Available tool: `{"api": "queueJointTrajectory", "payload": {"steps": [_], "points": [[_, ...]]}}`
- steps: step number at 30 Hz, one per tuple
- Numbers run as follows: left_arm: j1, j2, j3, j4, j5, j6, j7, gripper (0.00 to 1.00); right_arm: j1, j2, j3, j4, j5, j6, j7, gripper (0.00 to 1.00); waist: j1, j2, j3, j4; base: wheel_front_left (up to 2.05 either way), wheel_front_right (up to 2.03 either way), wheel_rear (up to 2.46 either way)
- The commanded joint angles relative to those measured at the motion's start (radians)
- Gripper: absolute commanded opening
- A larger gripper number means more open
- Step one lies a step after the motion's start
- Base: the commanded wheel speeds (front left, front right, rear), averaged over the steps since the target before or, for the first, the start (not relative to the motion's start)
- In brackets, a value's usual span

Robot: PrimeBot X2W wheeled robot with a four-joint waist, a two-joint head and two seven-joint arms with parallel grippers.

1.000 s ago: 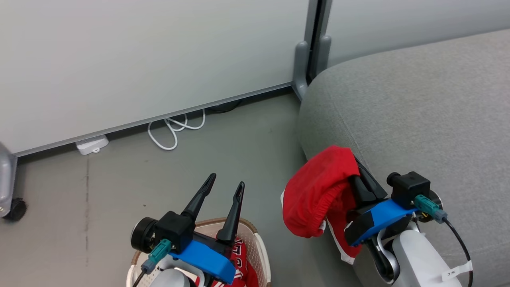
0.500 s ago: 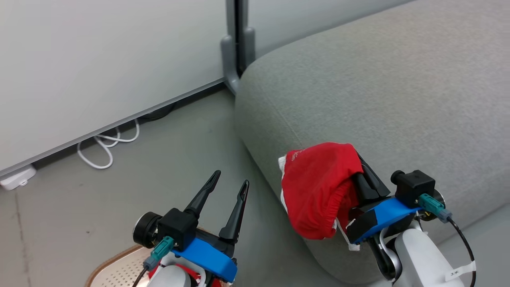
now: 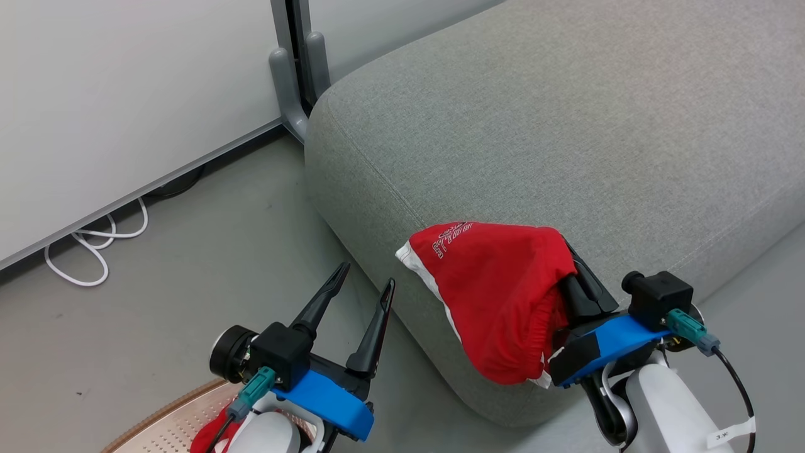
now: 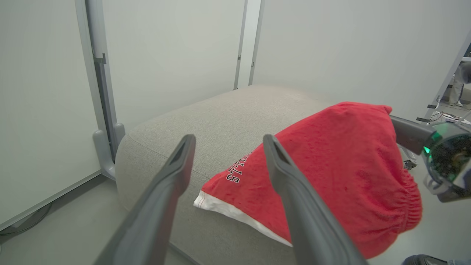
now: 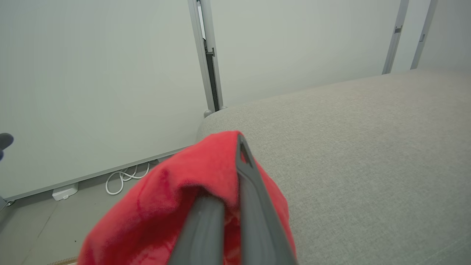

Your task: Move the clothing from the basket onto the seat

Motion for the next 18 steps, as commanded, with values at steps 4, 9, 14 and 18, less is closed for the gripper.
{"api": "queueJointTrajectory", "payload": {"steps": [4,9,14,18], "points": [[-0.025,0.012,-0.008,0.003,-0.007,-0.001,-0.004,1.00,0.013,-0.001,-0.009,-0.013,0.006,0.001,-0.005,0.00,0.0000,-0.0001,0.008,-0.002,0.00,0.00,0.00],[-0.026,0.020,-0.009,-0.001,-0.004,-0.001,-0.004,1.00,-0.007,-0.001,-0.007,-0.007,0.009,0.001,-0.005,0.00,0.0000,-0.0001,0.017,-0.003,0.00,0.00,0.00],[-0.021,0.031,0.010,-0.027,0.012,-0.001,-0.004,1.00,-0.084,-0.001,-0.025,0.007,0.031,0.001,-0.005,0.00,0.0000,-0.0001,0.049,-0.003,0.00,0.00,0.00],[-0.033,0.053,0.016,-0.061,0.031,-0.001,-0.004,1.00,-0.198,0.000,-0.071,0.046,0.039,0.001,0.000,0.00,0.0000,-0.0001,0.105,0.002,0.00,0.00,0.00]]}}
